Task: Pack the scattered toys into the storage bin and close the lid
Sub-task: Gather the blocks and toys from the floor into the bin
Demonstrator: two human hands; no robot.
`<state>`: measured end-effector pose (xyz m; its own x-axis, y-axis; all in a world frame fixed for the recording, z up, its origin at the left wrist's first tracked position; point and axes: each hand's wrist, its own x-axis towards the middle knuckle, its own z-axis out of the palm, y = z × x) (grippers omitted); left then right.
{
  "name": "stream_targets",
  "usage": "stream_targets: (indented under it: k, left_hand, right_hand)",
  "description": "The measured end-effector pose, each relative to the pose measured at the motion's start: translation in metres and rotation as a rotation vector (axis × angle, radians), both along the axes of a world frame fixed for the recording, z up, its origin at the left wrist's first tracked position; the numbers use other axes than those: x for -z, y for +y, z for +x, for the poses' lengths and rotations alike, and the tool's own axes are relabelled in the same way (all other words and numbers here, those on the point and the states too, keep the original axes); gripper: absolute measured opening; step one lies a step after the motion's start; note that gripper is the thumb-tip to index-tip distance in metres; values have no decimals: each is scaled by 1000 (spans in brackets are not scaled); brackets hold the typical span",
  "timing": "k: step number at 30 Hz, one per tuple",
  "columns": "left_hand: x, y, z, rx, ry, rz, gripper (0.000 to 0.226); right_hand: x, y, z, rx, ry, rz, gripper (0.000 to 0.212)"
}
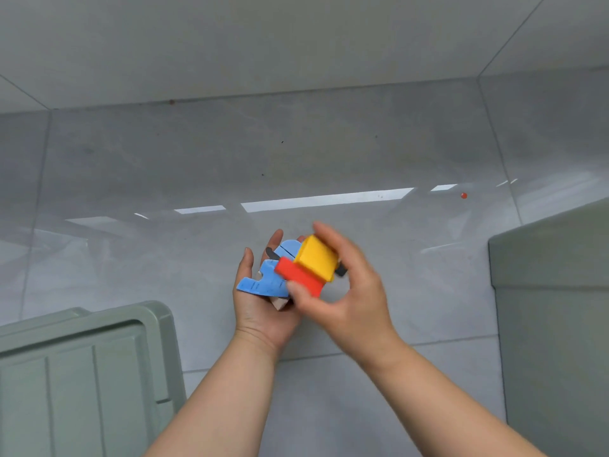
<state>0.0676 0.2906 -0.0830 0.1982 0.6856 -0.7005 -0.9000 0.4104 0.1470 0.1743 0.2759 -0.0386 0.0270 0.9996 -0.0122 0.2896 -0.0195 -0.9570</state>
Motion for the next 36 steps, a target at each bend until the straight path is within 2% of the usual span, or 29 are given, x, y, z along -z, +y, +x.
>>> stream_targets:
  k: [3,5,8,10,11,13,15,18,20,22,24,27,29,32,36]
  left_hand:
    - [-2,-4,4,19,-35,29,46]
    - [-3,-6,5,31,-41,42,47]
    - [-5,-8,7,19,-40,62,45]
    - [-7,-9,7,-23,-74,57,42]
    - [-8,-10,7,-35,-91,51,42]
    - [-9,-11,6,-32,-92,36,42]
    - [-11,-12,6,-27,-86,34,42]
    - [-15,-13,6,-21,-76,35,43]
    - [-15,-14,4,-27,-52,20,44]
    - [-15,-14,0,-43,-26,10,44]
    - [-23,-13,-2,-53,13,10,43]
    - [-56,-17,6,-63,64,37,37]
    - [-90,-23,16,-85,94,90,35]
    - [-149,-32,33,-56,82,209,53]
    - [-229,-51,80,165,193,291,42]
  right_hand:
    - [11,-12,-9,-44,-221,166,55]
    - [17,-15,-11,-75,-276,155,60]
    - [19,-14,-3,-102,-229,80,65]
    - [23,-6,12,47,-140,30,47]
    - [29,1,22,140,-155,0,39]
    - [45,12,38,183,-354,-140,39]
    - [63,15,47,57,-548,-281,54]
    - [83,11,48,-113,-662,-216,54]
    - [78,11,47,-20,-517,-252,59]
    - [52,11,41,162,-154,-316,66]
    - [14,4,27,166,112,-217,59]
    - [-36,-21,-3,2,163,-75,46]
    - [-58,-36,-18,-6,136,-28,43]
    - [-99,-46,-19,105,152,56,40]
    - [-169,-73,18,390,232,148,32]
